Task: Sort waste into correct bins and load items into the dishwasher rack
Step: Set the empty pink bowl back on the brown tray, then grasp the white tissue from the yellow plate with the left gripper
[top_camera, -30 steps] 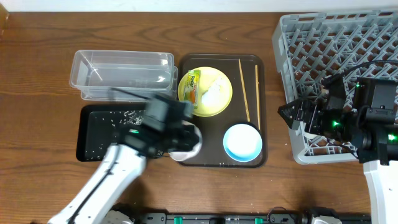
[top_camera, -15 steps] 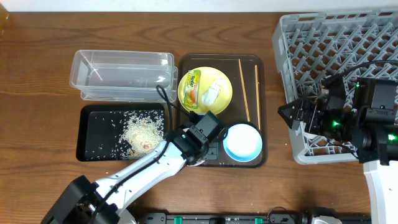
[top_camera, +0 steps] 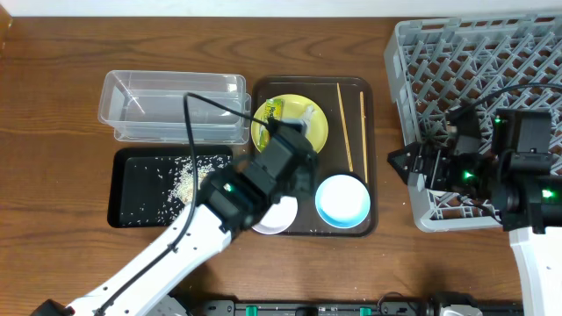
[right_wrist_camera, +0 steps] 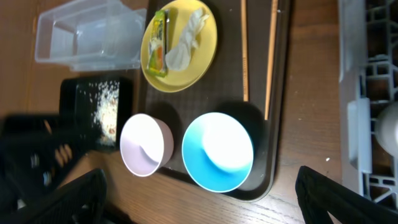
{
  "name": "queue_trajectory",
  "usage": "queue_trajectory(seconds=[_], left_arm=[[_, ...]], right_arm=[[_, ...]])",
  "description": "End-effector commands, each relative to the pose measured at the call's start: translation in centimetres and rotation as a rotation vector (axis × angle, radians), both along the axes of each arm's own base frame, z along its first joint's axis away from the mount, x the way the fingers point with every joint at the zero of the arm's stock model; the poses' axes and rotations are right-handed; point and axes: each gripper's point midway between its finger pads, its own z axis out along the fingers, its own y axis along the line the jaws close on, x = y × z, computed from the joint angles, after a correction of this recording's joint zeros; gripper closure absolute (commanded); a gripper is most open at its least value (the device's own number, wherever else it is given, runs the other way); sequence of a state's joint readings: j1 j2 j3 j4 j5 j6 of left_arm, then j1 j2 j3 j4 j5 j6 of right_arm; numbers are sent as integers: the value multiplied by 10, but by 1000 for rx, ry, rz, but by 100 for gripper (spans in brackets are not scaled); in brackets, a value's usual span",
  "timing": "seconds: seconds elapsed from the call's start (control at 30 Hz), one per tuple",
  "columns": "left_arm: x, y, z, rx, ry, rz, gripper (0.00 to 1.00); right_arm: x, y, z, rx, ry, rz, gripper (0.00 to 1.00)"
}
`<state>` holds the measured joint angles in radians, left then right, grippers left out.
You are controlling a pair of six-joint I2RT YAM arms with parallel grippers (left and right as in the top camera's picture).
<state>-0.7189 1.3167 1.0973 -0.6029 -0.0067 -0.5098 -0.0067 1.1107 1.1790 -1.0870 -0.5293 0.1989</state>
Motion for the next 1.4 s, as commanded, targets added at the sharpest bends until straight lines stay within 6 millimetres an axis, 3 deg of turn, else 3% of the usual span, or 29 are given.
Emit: queue_trajectory(seconds=[0.0,0.17,0.3,0.53,0.67,0.83,0.9,0.97,1.03,1.2,1.27,1.37], left_arm=[[28,23,-3,80,-35,1,40],[64,26,-14,112,-9,-63,43],[92,9,-34,175,-1,-140,43],[137,-14,-99,216,6,-178,44],[145,-28,-132,188,24,-203,47],[140,-33,-168,195,84,-223,61],[136,-35,-174,180,107,-238,80],[136,-39,-167,150,107,-230,92],[140,-41,-145,112,82,-202,94],[143,-30,-59,34,-25,-135,94],[142,-14,-28,21,-66,-97,94],[144,32,-5,101,-93,20,94]], right_arm=[[2,1,-4,-69,-9,13,5],[3,-3,-7,-70,28,-61,4],[1,-3,-8,-65,41,-69,3],[0,-3,-9,-65,50,-67,2],[0,-3,-9,-65,50,-68,2],[0,-3,-9,-66,50,-67,2],[-1,-3,-9,-66,51,-67,1],[-1,-3,-9,-66,53,-67,1],[-1,-3,-9,-66,54,-67,1],[-4,-3,-11,-68,68,-66,1],[-4,-3,-11,-68,68,-66,1],[-4,-3,-11,-68,69,-66,1]])
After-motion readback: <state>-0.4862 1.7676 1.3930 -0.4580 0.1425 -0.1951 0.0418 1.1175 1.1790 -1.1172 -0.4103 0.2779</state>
